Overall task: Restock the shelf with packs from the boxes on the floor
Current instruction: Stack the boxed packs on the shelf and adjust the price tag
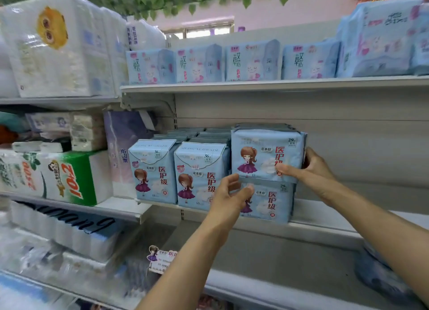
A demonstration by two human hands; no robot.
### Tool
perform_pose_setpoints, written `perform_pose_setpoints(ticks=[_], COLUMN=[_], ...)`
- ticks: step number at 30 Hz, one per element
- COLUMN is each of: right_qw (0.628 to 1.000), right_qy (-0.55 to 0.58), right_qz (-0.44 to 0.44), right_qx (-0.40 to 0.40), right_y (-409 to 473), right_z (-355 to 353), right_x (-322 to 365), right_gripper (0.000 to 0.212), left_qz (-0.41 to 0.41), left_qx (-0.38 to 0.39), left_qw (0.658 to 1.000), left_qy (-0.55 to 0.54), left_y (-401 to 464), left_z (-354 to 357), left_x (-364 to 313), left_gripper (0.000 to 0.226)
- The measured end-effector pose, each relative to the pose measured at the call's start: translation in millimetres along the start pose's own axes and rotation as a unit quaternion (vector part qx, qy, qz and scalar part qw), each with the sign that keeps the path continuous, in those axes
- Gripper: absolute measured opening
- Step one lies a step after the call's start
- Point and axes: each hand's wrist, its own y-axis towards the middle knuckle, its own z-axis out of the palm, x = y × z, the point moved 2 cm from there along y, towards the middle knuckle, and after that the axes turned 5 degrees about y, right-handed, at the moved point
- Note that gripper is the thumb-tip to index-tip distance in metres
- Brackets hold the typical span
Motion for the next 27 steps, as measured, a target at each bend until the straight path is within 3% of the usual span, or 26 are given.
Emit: perform_pose_setpoints(ticks=[18, 22, 27], right_qw=[0.998, 0.994, 0.983], right_qy=[-0.055, -0.075, -0.043], right_qz=[0.008, 0.005, -0.029], right_qx=[0.002, -0.079, -0.178], right_y=[1, -15, -52], right_z=[5, 4, 1], right_x=[-2, -9, -10], right_gripper=[0.07, 0.09, 0.06], left_qz=[-0.015, -0.034, -0.104], left_qx=[-0.044, -0.057, -0.054], left_qw=[0.998, 0.993, 0.97], left_qy=[-0.048, -0.097, -0.215], left_y=[-4, -13, -36], left_z=[13, 5, -2], left_x=[-4, 2, 17], left_gripper=[0.049, 0.044, 0.032])
